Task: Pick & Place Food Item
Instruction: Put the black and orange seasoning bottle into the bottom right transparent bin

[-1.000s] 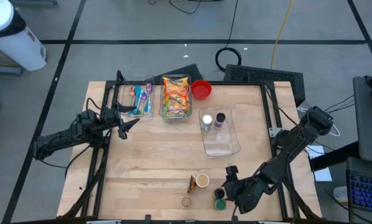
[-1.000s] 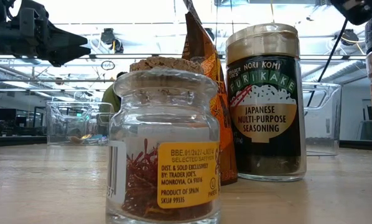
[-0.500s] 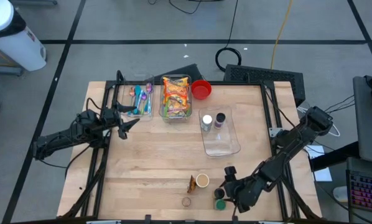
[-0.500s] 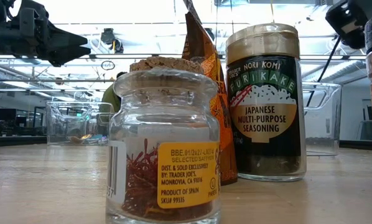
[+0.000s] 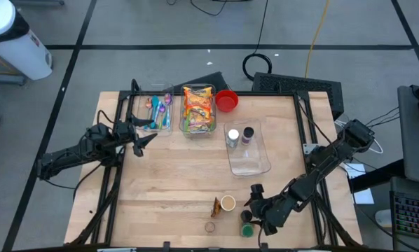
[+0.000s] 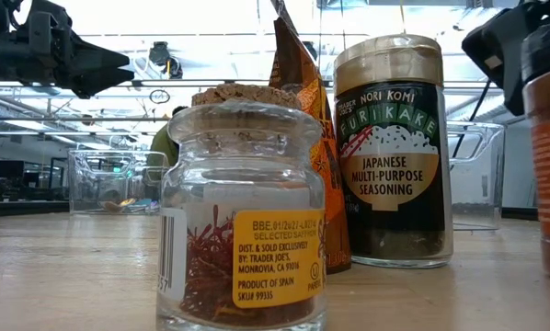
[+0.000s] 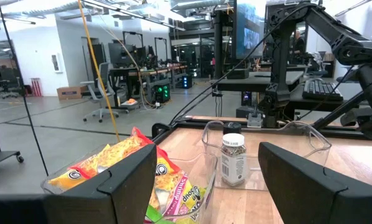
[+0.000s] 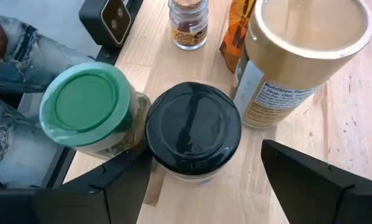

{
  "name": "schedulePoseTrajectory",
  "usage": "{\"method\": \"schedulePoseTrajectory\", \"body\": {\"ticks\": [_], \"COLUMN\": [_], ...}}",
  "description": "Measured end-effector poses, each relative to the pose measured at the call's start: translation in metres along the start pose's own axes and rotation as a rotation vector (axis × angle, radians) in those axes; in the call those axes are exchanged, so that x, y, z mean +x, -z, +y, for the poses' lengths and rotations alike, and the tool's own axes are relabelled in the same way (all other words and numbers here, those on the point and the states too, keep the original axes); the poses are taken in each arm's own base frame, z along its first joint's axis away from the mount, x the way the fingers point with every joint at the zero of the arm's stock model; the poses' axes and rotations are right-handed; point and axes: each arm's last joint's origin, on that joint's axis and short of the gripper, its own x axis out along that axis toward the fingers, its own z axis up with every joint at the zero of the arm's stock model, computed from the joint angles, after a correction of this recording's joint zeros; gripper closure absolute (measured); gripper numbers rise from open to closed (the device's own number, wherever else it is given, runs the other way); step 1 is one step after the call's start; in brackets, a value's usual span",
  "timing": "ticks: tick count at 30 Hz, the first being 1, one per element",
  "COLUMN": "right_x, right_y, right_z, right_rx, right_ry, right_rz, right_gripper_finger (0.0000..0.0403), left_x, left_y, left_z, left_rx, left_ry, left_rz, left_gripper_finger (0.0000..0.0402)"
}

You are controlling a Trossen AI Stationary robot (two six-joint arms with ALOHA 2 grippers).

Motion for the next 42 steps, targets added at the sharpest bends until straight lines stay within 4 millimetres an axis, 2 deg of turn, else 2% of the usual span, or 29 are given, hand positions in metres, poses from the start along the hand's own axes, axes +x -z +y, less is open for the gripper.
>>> {"method": "schedulePoseTrajectory", "body": {"ticks": [7, 20, 25, 31, 34, 38, 42], "right_x": [0.001, 0.002, 0.002, 0.002, 0.002, -0.007, -0.031], "right_y": [-0.002, -0.009, -0.010, -0.009, -0.009, -0.012, -0.019], "right_z": [-0.002, -0.005, -0.007, -0.007, -0.007, -0.009, -0.013], "right_rx": [-0.010, 0.015, 0.031, 0.029, 0.015, 0.012, 0.022], "right_ry": [0.001, -0.009, -0.003, -0.001, 0.000, -0.004, -0.008], "right_rz": [-0.012, -0.061, -0.062, -0.056, -0.054, -0.057, -0.096], "right_gripper_finger": [0.0127, 0.0131, 0.0153, 0.0203, 0.0208, 0.0208, 0.0207], "left_x": [0.000, 0.000, 0.000, 0.000, 0.000, 0.000, 0.000], "left_y": [0.000, 0.000, 0.000, 0.000, 0.000, 0.000, 0.000], "left_z": [0.000, 0.000, 0.000, 0.000, 0.000, 0.000, 0.000], "left_rx": [0.000, 0.000, 0.000, 0.000, 0.000, 0.000, 0.000], "left_ry": [0.000, 0.000, 0.000, 0.000, 0.000, 0.000, 0.000], "left_rz": [0.000, 0.000, 0.000, 0.000, 0.000, 0.000, 0.000], "left_gripper_finger": [0.0119, 0.0119, 0.0119, 0.0119, 0.0119, 0.0119, 0.0119]}}
